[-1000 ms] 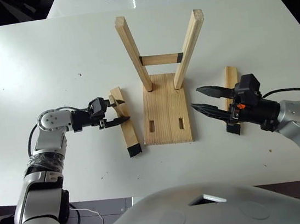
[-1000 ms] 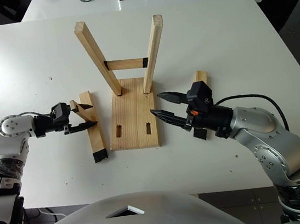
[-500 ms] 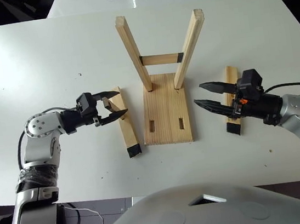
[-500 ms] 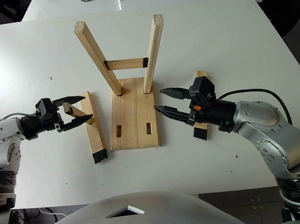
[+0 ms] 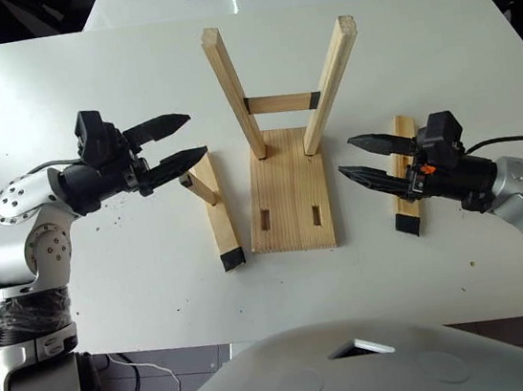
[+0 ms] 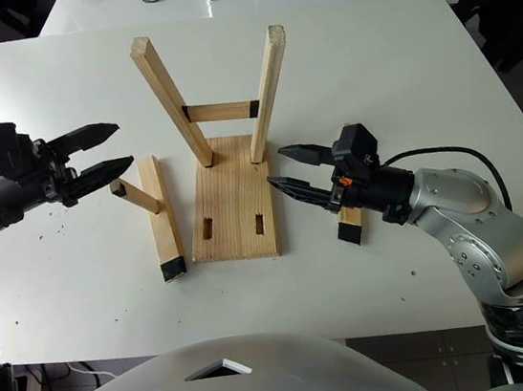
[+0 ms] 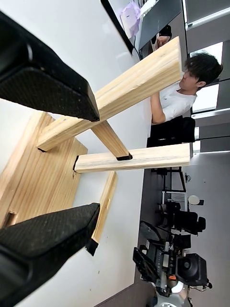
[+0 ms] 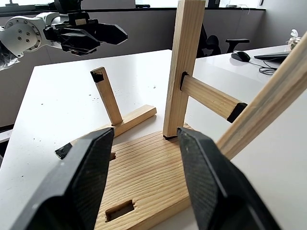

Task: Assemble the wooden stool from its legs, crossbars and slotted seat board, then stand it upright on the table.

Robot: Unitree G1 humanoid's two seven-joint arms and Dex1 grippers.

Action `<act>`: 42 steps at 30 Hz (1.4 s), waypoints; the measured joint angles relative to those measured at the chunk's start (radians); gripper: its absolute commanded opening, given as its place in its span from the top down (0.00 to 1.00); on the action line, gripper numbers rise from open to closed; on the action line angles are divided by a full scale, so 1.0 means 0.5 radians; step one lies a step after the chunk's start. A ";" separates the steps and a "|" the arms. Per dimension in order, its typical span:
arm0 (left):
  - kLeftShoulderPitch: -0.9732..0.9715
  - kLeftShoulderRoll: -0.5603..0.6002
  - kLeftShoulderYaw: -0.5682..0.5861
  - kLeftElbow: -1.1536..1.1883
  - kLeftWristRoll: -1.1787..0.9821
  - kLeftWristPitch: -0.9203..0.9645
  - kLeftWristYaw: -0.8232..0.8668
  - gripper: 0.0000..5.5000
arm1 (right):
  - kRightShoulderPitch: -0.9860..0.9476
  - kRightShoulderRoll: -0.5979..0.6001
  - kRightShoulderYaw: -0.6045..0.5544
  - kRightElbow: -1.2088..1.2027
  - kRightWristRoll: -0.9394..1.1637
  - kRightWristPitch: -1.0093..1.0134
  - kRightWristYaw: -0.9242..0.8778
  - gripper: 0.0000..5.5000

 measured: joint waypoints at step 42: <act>-0.178 -0.152 -0.022 -0.679 -0.603 0.550 0.401 0.50 | 0.093 0.131 0.090 -0.046 -0.021 -0.014 -0.112 0.56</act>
